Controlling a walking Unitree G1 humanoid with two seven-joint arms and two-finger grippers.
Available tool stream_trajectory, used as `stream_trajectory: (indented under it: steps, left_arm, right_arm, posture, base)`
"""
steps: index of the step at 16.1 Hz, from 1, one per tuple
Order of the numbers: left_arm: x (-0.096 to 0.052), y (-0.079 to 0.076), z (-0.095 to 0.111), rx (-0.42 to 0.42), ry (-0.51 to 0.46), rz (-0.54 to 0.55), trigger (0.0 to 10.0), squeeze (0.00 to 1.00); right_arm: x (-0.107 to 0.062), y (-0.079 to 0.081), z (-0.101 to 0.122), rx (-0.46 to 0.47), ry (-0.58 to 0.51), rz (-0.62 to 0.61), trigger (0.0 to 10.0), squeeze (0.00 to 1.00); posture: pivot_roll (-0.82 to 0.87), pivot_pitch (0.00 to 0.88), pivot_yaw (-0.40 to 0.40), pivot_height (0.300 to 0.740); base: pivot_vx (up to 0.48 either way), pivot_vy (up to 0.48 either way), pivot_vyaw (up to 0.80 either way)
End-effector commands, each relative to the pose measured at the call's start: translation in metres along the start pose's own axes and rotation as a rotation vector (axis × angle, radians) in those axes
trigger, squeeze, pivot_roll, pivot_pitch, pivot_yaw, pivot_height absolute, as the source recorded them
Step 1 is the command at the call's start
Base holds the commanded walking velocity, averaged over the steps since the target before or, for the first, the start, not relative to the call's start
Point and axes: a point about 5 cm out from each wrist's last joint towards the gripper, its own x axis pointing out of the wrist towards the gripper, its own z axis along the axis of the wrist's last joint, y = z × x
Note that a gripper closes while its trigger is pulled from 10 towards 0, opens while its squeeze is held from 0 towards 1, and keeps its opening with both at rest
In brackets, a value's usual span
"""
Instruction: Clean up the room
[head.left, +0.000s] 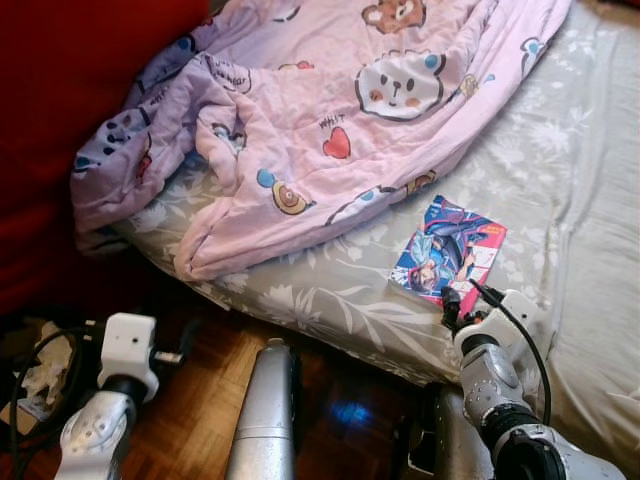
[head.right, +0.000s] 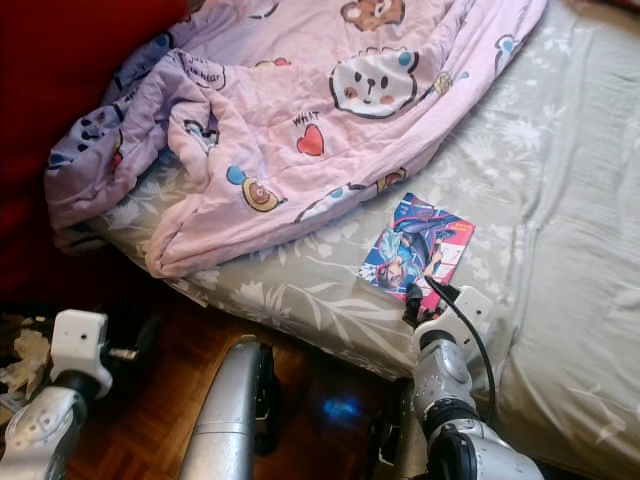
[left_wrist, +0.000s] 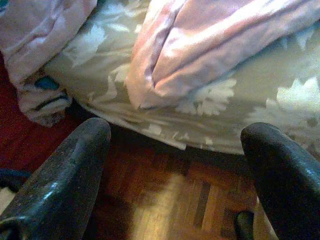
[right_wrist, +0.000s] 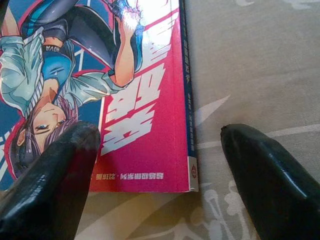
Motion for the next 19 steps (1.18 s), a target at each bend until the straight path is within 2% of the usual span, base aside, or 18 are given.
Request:
stream_trajectory:
  steps: [1,4,8,11,15,19]
  left_arm:
    - [-0.008,0.010,-0.004,0.004,0.026,0.024,10.0,0.00]
    - [-0.008,0.011,-0.002,0.006,0.028,0.028,10.0,0.00]
    - [-0.008,0.011,-0.002,0.006,0.029,0.027,10.0,0.00]
    - [-0.010,0.011,-0.001,0.007,0.033,0.025,10.0,0.00]
    - [-0.012,0.010,-0.002,0.008,0.039,0.020,10.0,0.00]
    - [-0.013,0.011,-0.001,0.012,0.043,0.014,10.0,0.00]
  right_arm:
    - [-0.006,-0.006,-0.017,0.015,0.053,-0.013,10.0,0.00]
    - [-0.005,0.002,-0.011,0.034,0.000,0.056,10.0,0.00]
    - [-0.001,0.007,0.006,0.020,-0.096,0.060,10.0,0.00]
    - [-0.004,0.005,-0.006,0.012,-0.036,0.048,10.0,0.00]
    - [-0.009,0.003,-0.018,0.029,-0.012,0.045,10.0,0.00]
    - [-0.013,-0.002,-0.030,0.094,0.041,0.054,10.0,0.00]
  posture:
    - [0.35,0.416,0.107,0.611]
    - [0.35,0.421,0.109,0.611]
    - [0.35,0.425,0.112,0.611]
    - [0.36,0.433,0.114,0.611]
    - [0.36,0.439,0.121,0.611]
    - [0.36,0.442,0.125,0.611]
  base:
    - [0.000,0.000,0.00]
    - [0.000,0.000,0.00]
    - [0.000,0.000,0.00]
    - [0.000,0.000,0.00]
    - [0.000,0.000,0.00]
    - [0.000,0.000,0.00]
